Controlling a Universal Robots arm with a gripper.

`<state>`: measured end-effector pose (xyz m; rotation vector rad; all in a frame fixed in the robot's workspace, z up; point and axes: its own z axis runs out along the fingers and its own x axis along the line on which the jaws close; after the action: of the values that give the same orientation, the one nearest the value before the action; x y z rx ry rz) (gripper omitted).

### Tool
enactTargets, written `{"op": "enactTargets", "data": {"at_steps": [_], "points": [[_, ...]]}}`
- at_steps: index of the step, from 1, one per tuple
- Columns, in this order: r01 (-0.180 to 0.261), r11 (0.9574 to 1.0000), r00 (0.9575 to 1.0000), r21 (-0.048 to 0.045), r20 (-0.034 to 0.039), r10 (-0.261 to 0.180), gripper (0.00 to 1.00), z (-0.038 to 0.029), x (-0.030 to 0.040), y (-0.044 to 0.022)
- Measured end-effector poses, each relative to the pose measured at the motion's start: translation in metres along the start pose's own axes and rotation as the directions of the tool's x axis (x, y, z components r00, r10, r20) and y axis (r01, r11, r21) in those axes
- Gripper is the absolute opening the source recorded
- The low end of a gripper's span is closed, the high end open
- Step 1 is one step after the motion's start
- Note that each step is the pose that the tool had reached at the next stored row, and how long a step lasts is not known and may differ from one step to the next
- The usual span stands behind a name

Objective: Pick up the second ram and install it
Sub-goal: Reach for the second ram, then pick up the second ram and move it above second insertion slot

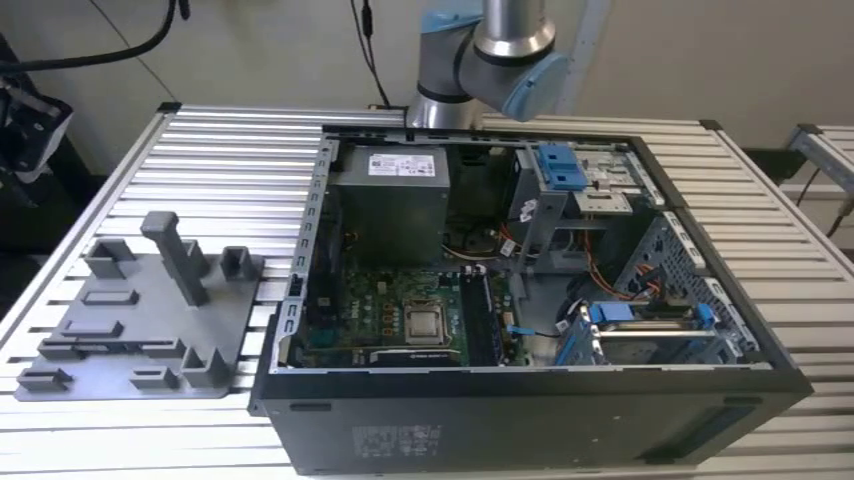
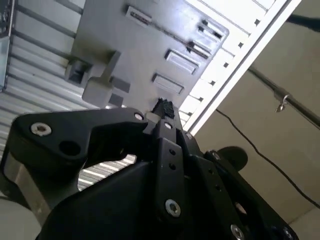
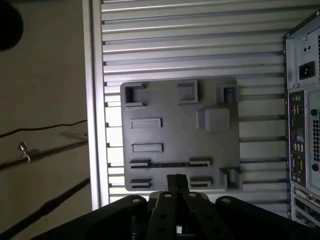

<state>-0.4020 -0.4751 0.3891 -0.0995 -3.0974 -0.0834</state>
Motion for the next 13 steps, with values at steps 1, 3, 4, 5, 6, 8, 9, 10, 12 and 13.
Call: {"op": "enactTargets", "data": {"at_steps": [1, 3, 4, 5, 6, 8, 9, 10, 12, 13], "points": [[0.0, 1.0, 1.0, 0.0, 0.0, 0.0, 0.11, 0.0, 0.0, 0.0], [0.0, 1.0, 1.0, 0.0001, 0.0, 0.0, 0.11, 0.0, 0.0, 0.0], [0.0, 1.0, 1.0, 0.0001, -0.0001, 0.0, 0.11, -0.0001, 0.0, 0.0], [0.0, 1.0, 1.0, 0.0001, -0.0001, 0.0, 0.11, -0.0001, 0.0, 0.0], [0.0, 1.0, 1.0, 0.0001, -0.0005, 0.0, 0.11, 0.0, 0.0, 0.0], [0.0, 1.0, 1.0, 0.0001, -0.0005, 0.0, 0.11, 0.0, 0.0001, -0.0001], [0.0, 1.0, 1.0, 0.0001, -0.0005, 0.0, 0.11, 0.0, 0.0001, 0.0], [0.0, 1.0, 1.0, 0.0001, -0.0005, 0.0, 0.11, 0.0, 0.0001, 0.0], [0.0, 1.0, 1.0, 0.0001, -0.0005, 0.0, 0.11, 0.0, 0.0001, 0.0], [0.0, 1.0, 1.0, 0.0001, -0.0005, 0.0, 0.11, 0.0, 0.0001, 0.0]]}}
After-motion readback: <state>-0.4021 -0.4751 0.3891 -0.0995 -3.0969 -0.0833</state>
